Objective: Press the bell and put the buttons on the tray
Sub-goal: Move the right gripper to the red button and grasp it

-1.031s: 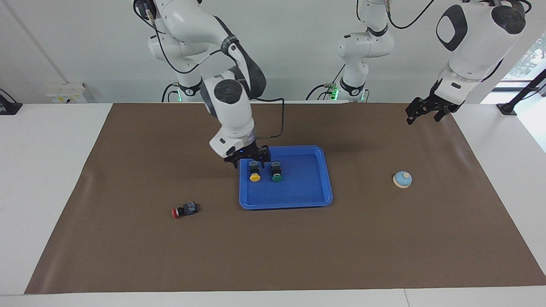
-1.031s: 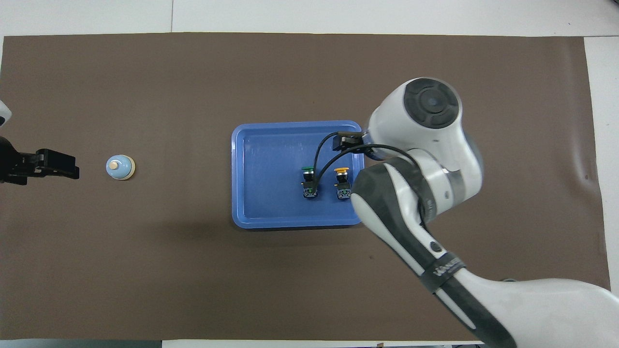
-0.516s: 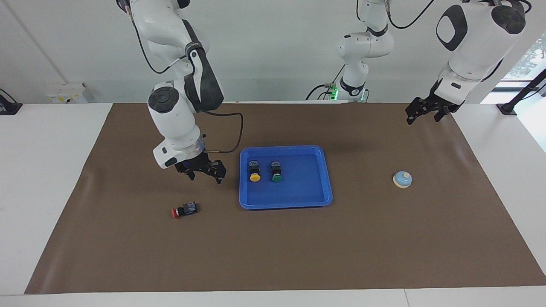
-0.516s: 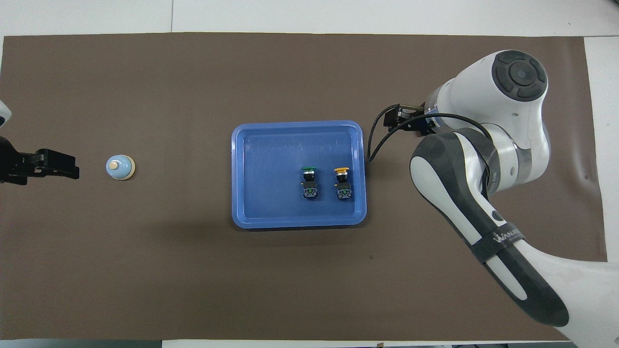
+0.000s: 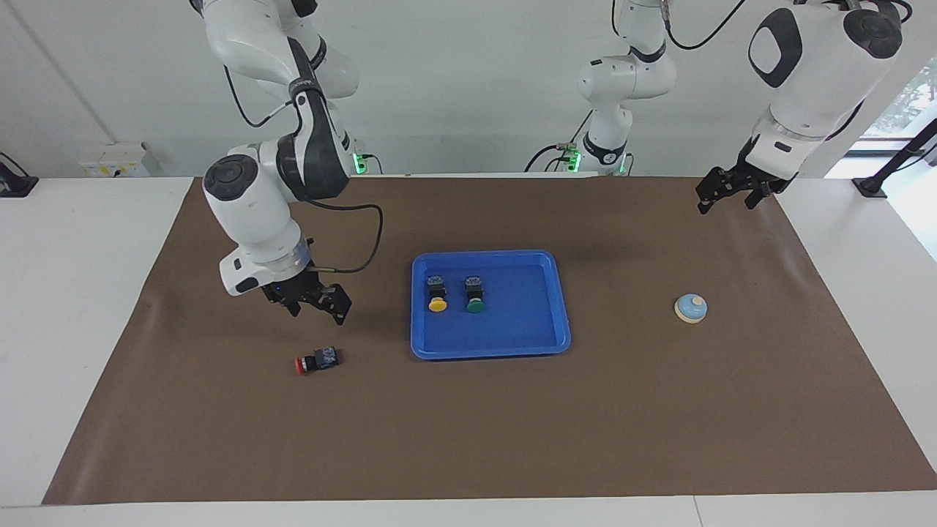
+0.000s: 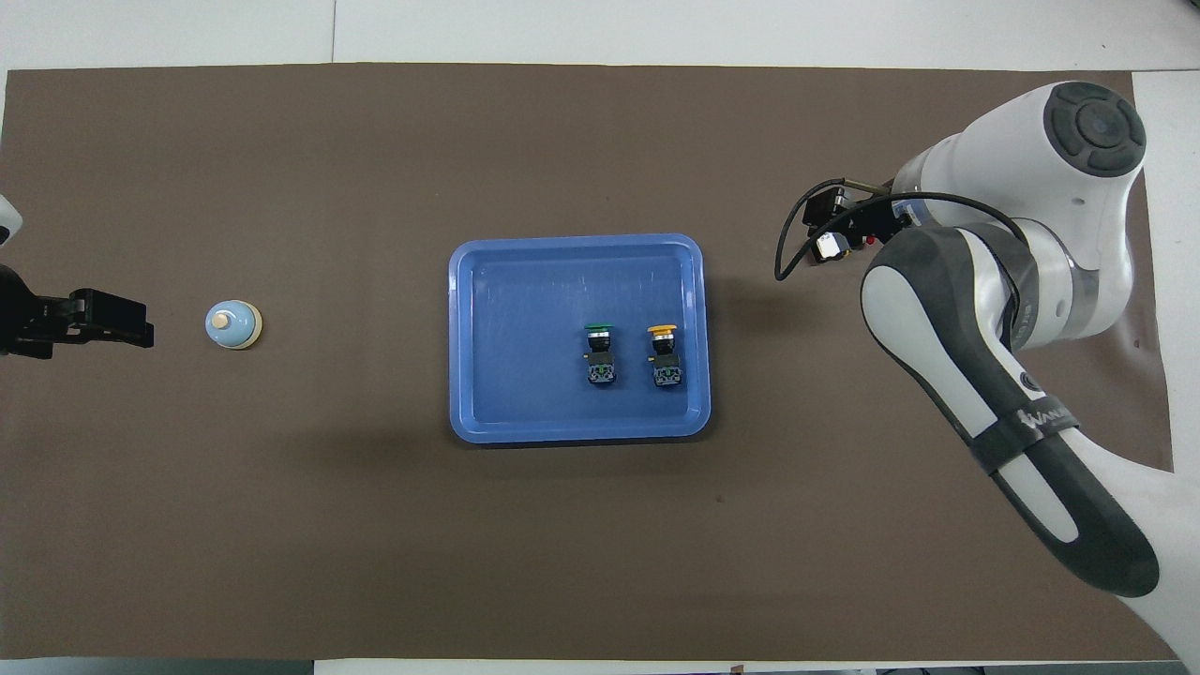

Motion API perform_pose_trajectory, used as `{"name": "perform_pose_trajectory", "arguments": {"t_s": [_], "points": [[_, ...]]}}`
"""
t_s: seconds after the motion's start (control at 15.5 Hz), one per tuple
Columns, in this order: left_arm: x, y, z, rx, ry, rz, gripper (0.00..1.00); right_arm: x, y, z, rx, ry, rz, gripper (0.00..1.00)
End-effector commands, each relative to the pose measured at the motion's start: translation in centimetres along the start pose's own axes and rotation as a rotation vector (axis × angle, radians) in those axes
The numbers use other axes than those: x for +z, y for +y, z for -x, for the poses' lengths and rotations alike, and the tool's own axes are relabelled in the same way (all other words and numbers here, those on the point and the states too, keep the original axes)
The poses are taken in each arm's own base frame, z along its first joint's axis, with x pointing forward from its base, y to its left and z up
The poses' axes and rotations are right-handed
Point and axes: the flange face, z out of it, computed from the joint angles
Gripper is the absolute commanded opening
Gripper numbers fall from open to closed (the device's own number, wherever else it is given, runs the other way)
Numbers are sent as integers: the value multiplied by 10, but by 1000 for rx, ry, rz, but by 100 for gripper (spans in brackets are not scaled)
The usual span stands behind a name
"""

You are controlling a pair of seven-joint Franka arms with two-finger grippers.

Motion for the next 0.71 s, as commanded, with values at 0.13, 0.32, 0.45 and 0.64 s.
{"name": "perform_pose_trajectory", "arguments": {"t_s": [0.13, 0.32, 0.45, 0.64], "points": [[-5, -1, 2, -4, 11, 5, 100, 8, -5, -1, 356, 26, -31, 100], [-5, -1, 2, -4, 11, 5, 100, 32, -7, -12, 620, 10, -38, 100], [-5, -1, 2, -4, 11, 5, 100, 54, -3, -19, 751, -9, -24, 100], [-5, -1, 2, -6, 11, 5, 100, 69, 4, -24, 894, -22, -32, 100]]}}
